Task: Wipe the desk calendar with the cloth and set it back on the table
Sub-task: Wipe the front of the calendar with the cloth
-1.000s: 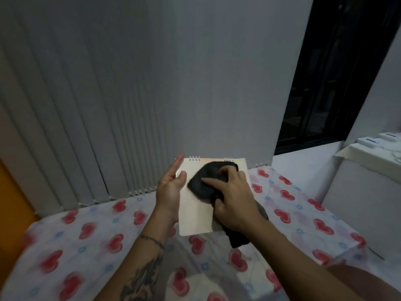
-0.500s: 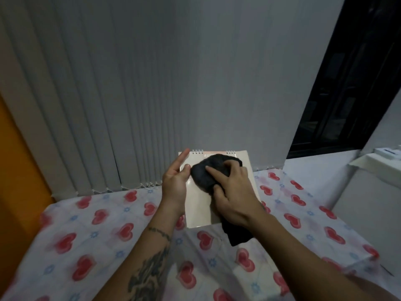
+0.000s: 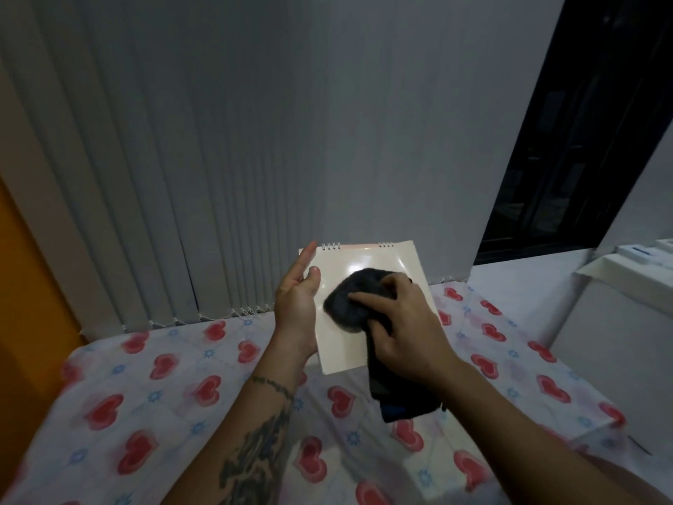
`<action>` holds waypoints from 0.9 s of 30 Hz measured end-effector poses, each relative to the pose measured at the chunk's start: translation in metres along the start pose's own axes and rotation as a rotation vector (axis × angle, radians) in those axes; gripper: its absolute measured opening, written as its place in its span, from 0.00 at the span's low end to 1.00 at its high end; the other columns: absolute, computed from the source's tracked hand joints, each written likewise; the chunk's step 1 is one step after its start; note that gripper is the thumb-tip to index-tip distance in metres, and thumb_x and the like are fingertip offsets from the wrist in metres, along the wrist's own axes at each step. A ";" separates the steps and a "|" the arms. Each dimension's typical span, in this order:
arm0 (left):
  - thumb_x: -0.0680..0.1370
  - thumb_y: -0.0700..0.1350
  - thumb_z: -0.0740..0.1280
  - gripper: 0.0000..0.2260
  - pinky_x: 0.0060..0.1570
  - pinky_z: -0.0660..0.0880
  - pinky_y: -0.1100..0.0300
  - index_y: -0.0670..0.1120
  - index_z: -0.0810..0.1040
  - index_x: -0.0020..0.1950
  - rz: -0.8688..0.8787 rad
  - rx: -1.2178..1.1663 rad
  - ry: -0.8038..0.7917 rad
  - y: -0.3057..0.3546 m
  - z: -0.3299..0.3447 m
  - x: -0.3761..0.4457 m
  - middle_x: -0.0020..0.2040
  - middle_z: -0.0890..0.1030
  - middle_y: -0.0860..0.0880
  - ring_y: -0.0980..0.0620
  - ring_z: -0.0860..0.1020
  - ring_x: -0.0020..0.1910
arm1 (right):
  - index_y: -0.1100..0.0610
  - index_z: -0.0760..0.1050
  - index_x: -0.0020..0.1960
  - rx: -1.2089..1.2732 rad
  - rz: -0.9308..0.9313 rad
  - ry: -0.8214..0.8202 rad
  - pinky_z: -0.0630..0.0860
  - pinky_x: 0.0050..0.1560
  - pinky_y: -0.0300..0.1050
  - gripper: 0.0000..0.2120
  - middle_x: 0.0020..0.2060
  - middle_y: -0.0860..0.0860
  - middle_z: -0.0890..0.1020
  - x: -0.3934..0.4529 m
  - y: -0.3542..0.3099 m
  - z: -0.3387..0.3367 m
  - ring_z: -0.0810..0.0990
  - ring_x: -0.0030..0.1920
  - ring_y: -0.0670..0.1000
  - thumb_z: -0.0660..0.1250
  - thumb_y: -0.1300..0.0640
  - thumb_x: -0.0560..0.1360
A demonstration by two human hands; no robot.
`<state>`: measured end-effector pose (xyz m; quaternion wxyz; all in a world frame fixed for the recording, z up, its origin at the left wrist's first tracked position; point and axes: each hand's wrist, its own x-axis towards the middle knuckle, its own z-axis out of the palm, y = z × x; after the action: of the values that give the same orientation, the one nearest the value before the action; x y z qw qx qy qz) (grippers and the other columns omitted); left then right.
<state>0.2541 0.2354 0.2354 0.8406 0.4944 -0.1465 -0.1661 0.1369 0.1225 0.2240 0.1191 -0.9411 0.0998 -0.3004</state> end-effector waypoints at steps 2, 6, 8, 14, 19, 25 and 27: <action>0.82 0.40 0.62 0.19 0.71 0.68 0.41 0.65 0.84 0.53 0.009 0.029 -0.042 0.002 0.005 -0.003 0.73 0.73 0.52 0.46 0.72 0.71 | 0.43 0.72 0.65 -0.027 0.023 0.035 0.72 0.56 0.47 0.19 0.63 0.52 0.68 0.010 0.007 -0.006 0.67 0.61 0.52 0.63 0.51 0.74; 0.82 0.39 0.62 0.18 0.48 0.81 0.64 0.61 0.83 0.59 0.021 0.099 -0.079 -0.004 0.003 -0.003 0.43 0.82 0.69 0.68 0.80 0.43 | 0.47 0.74 0.65 -0.002 0.241 0.163 0.74 0.56 0.51 0.18 0.61 0.55 0.70 0.024 0.023 -0.011 0.70 0.59 0.57 0.63 0.54 0.76; 0.83 0.39 0.61 0.17 0.33 0.76 0.74 0.59 0.80 0.63 0.031 0.128 -0.070 -0.007 -0.001 -0.005 0.39 0.81 0.71 0.74 0.78 0.33 | 0.48 0.74 0.65 0.011 0.324 0.170 0.74 0.57 0.53 0.18 0.60 0.56 0.70 0.028 0.025 -0.011 0.71 0.59 0.59 0.62 0.55 0.76; 0.82 0.41 0.62 0.18 0.69 0.71 0.44 0.63 0.83 0.56 0.037 0.057 -0.040 0.009 0.002 -0.003 0.70 0.76 0.53 0.47 0.75 0.68 | 0.43 0.72 0.65 -0.006 0.005 0.039 0.70 0.55 0.43 0.19 0.62 0.52 0.67 0.007 -0.001 -0.013 0.67 0.59 0.51 0.62 0.52 0.74; 0.83 0.43 0.62 0.19 0.64 0.75 0.39 0.67 0.83 0.54 0.016 0.040 -0.029 0.016 -0.006 -0.003 0.70 0.77 0.49 0.41 0.78 0.65 | 0.42 0.75 0.62 0.018 -0.107 -0.096 0.74 0.52 0.42 0.19 0.59 0.49 0.68 -0.015 0.005 -0.026 0.67 0.56 0.47 0.63 0.52 0.72; 0.83 0.41 0.61 0.18 0.60 0.77 0.40 0.63 0.84 0.56 -0.062 0.041 -0.120 0.007 -0.004 -0.016 0.68 0.79 0.48 0.41 0.80 0.61 | 0.47 0.75 0.63 -0.042 0.211 0.113 0.74 0.56 0.48 0.17 0.59 0.52 0.70 0.002 0.020 -0.027 0.71 0.56 0.54 0.65 0.55 0.74; 0.83 0.40 0.61 0.17 0.64 0.75 0.42 0.61 0.83 0.57 -0.051 0.061 -0.135 0.001 0.002 -0.021 0.71 0.76 0.47 0.43 0.78 0.64 | 0.46 0.73 0.65 -0.037 0.232 0.116 0.73 0.57 0.49 0.18 0.60 0.54 0.69 0.010 0.011 -0.024 0.71 0.58 0.55 0.63 0.54 0.75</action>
<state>0.2343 0.2432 0.2353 0.8088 0.5109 -0.1954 -0.2159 0.1298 0.1059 0.2454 0.1295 -0.9063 0.2202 -0.3366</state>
